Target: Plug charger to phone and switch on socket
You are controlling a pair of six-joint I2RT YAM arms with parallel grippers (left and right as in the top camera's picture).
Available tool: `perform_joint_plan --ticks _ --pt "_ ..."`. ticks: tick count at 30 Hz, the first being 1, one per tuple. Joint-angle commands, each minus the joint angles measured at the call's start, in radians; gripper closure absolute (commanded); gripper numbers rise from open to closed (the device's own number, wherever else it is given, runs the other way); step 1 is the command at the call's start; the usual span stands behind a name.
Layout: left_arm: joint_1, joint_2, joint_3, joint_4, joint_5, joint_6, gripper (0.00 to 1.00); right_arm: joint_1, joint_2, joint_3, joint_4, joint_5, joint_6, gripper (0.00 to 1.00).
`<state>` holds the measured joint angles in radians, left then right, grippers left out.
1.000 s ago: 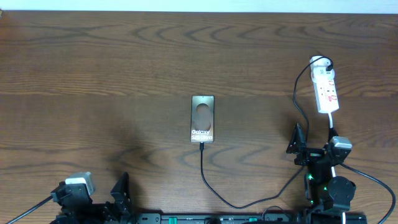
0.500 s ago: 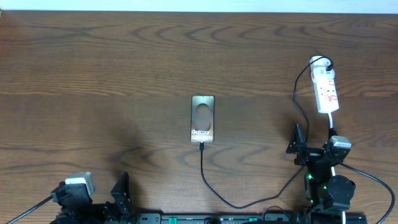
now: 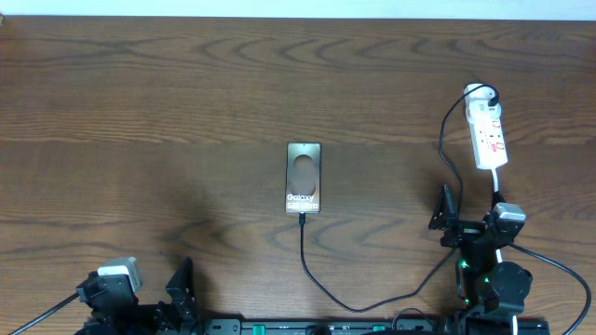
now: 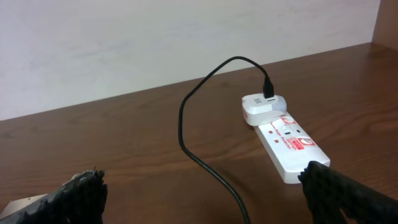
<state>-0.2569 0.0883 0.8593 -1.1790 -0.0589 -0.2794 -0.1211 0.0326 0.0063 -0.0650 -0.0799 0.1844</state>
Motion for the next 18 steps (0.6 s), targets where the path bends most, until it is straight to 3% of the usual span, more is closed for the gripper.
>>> perform_joint_plan --ticks 1,14,18 --pt "0.003 -0.007 0.016 -0.001 -0.013 0.020 0.04 0.007 0.005 -0.001 -0.006 0.010 -0.014 0.01" --pt "0.115 -0.007 0.008 0.005 -0.013 0.020 0.04 0.007 0.005 -0.001 -0.006 0.010 -0.014 0.01" --pt "0.151 -0.018 -0.054 0.095 -0.002 0.021 0.04 0.007 0.005 -0.001 -0.006 0.010 -0.014 0.01"
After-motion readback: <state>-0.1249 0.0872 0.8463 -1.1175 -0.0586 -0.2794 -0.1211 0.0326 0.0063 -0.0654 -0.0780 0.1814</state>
